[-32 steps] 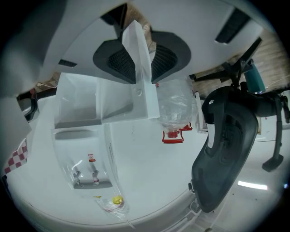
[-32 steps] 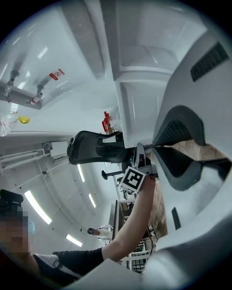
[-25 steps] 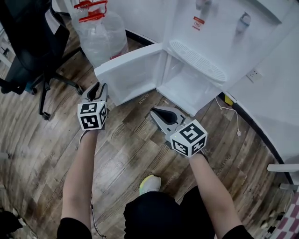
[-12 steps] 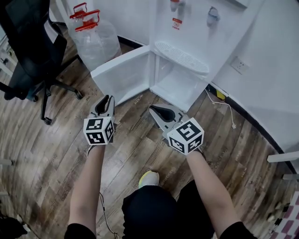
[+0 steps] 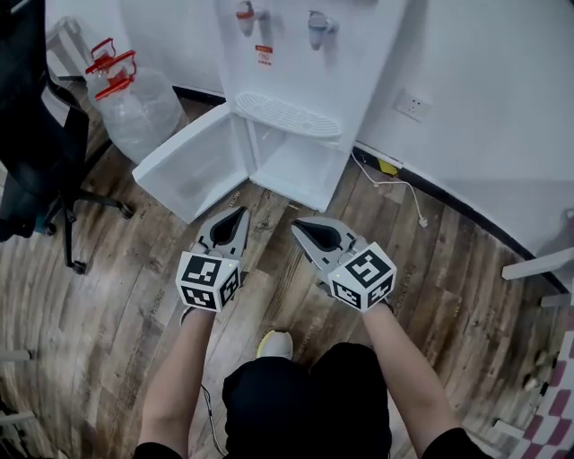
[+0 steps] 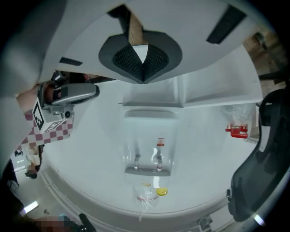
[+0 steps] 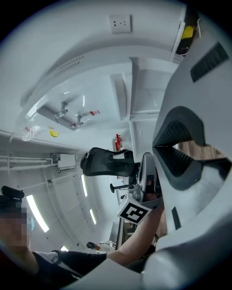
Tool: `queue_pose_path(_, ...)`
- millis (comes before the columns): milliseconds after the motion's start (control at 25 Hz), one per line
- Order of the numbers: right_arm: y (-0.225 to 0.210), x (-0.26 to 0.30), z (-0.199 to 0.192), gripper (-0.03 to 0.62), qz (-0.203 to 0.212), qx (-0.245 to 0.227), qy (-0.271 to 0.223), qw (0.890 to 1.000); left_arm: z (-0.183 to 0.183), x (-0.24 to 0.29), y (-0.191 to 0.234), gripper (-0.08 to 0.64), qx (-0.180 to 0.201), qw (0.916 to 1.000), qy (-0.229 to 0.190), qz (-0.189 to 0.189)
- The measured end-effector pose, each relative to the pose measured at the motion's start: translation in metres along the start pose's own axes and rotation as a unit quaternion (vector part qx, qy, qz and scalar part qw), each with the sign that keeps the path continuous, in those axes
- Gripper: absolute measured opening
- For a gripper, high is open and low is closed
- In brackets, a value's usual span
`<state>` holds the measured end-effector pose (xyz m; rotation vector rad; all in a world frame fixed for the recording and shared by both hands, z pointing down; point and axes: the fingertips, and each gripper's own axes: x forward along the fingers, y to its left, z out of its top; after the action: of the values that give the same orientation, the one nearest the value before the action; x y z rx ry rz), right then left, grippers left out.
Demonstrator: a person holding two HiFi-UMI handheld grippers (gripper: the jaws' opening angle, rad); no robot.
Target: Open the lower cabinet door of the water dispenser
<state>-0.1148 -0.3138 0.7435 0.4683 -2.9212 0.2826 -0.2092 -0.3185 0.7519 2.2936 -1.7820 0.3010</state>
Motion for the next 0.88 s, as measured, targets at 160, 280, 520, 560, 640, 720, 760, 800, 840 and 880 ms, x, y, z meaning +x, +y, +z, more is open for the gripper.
queue_pose_path(160, -0.025, -0.036, 0.01, 0.021, -0.039, 0.021, 0.005, 0.999, 0.025, 0.016, -0.034, 0.014, -0.012, 0.999, -0.002, -0.044)
queue_pose_path(280, -0.029, -0.063, 0.035, 0.021, -0.069, 0.041, 0.007, 0.997, 0.052, 0.009, -0.059, 0.014, -0.002, 0.9962, 0.018, -0.085)
queue_pose_path(520, 0.007, -0.113, 0.12, 0.021, -0.099, 0.064, 0.017, 0.993, 0.145, -0.04, -0.1, 0.014, -0.02, 0.9937, 0.032, -0.106)
queue_pose_path(560, 0.014, -0.123, 0.137, 0.021, -0.103, 0.069, 0.02, 0.992, 0.162, -0.051, -0.108, 0.012, -0.025, 0.9932, 0.036, -0.108)
queue_pose_path(640, 0.03, -0.146, 0.172, 0.021, -0.11, 0.086, 0.019, 0.99, 0.198, -0.074, -0.125, 0.014, -0.048, 0.991, 0.042, -0.117)
queue_pose_path(720, 0.05, -0.167, 0.205, 0.021, -0.11, 0.096, 0.02, 0.989, 0.232, -0.098, -0.142, 0.014, -0.064, 0.9897, 0.044, -0.121)
queue_pose_path(760, 0.06, -0.177, 0.221, 0.021, -0.108, 0.098, 0.022, 0.989, 0.248, -0.11, -0.148, 0.014, -0.069, 0.9896, 0.044, -0.118)
queue_pose_path(800, 0.07, -0.186, 0.237, 0.021, -0.107, 0.099, 0.022, 0.989, 0.262, -0.122, -0.154, 0.014, -0.073, 0.9897, 0.046, -0.114)
queue_pose_path(840, 0.079, -0.196, 0.252, 0.021, -0.107, 0.101, 0.021, 0.989, 0.276, -0.134, -0.16, 0.014, -0.075, 0.99, 0.048, -0.11)
queue_pose_path(880, 0.087, -0.206, 0.267, 0.021, -0.108, 0.104, 0.019, 0.989, 0.288, -0.145, -0.166, 0.014, -0.076, 0.9901, 0.051, -0.107)
